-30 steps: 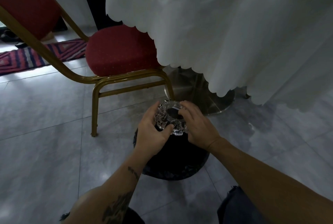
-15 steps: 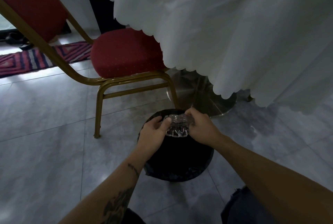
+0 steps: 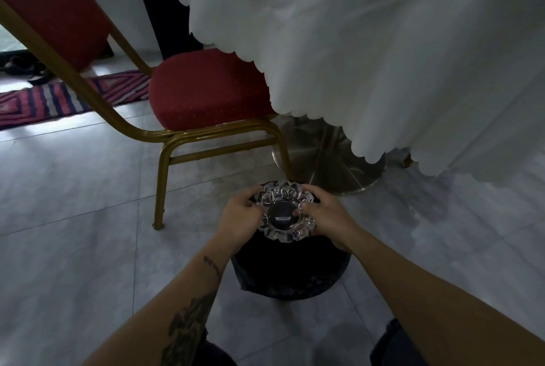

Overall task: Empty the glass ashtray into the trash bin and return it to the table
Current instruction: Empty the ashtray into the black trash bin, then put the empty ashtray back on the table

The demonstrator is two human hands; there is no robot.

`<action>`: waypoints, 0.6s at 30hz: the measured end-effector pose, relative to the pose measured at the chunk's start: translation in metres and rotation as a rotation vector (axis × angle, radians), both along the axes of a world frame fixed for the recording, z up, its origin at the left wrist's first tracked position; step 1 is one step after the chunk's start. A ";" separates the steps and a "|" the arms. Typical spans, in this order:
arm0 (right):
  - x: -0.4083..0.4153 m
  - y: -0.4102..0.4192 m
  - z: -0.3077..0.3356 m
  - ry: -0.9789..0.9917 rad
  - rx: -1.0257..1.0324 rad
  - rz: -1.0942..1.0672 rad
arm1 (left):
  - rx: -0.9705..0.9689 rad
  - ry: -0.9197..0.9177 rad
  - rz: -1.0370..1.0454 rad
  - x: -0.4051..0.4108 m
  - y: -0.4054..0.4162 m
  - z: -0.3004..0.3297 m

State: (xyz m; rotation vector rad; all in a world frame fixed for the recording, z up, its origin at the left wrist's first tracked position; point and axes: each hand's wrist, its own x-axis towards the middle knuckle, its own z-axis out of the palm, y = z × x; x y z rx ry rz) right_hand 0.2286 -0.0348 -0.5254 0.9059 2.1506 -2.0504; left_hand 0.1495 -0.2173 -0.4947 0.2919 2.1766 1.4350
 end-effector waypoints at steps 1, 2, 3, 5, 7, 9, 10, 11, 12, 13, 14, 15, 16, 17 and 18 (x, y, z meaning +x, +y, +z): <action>-0.001 0.000 -0.002 0.001 -0.003 0.000 | 0.008 0.007 0.000 0.000 -0.001 0.001; -0.003 0.000 -0.003 0.002 -0.008 0.000 | -0.005 0.012 0.006 -0.003 -0.001 0.000; -0.004 0.000 -0.003 0.006 -0.012 0.004 | -0.001 0.016 0.012 -0.005 -0.002 -0.001; -0.008 0.000 -0.004 0.023 -0.024 -0.001 | 0.002 0.011 0.023 -0.009 -0.003 0.000; -0.010 0.000 -0.006 0.047 -0.031 -0.004 | -0.008 0.027 0.042 -0.014 -0.003 0.000; -0.011 -0.002 -0.007 0.087 -0.020 -0.011 | 0.001 0.032 0.043 -0.017 -0.004 0.005; -0.011 -0.004 -0.005 0.105 -0.002 -0.016 | 0.007 0.028 0.043 -0.017 -0.004 0.008; -0.012 -0.007 -0.002 0.114 0.019 -0.024 | 0.013 0.020 0.046 -0.017 -0.005 0.013; -0.011 -0.011 0.003 0.112 0.040 -0.036 | 0.010 0.009 0.048 -0.016 -0.005 0.018; -0.010 -0.015 0.010 0.099 0.059 -0.044 | -0.001 -0.008 0.046 -0.015 -0.006 0.023; -0.008 -0.019 0.019 0.073 0.058 -0.053 | -0.014 -0.026 0.045 -0.013 -0.008 0.031; -0.006 -0.023 0.029 0.040 0.033 -0.055 | -0.024 -0.042 0.046 -0.008 -0.012 0.043; -0.003 -0.027 0.040 0.006 -0.003 -0.059 | -0.036 -0.051 0.046 -0.002 -0.016 0.056; 0.001 -0.032 0.057 -0.025 -0.046 -0.071 | -0.043 -0.070 0.051 0.004 -0.022 0.073; 0.003 -0.037 0.075 -0.054 -0.090 -0.077 | -0.051 -0.097 0.063 0.008 -0.028 0.090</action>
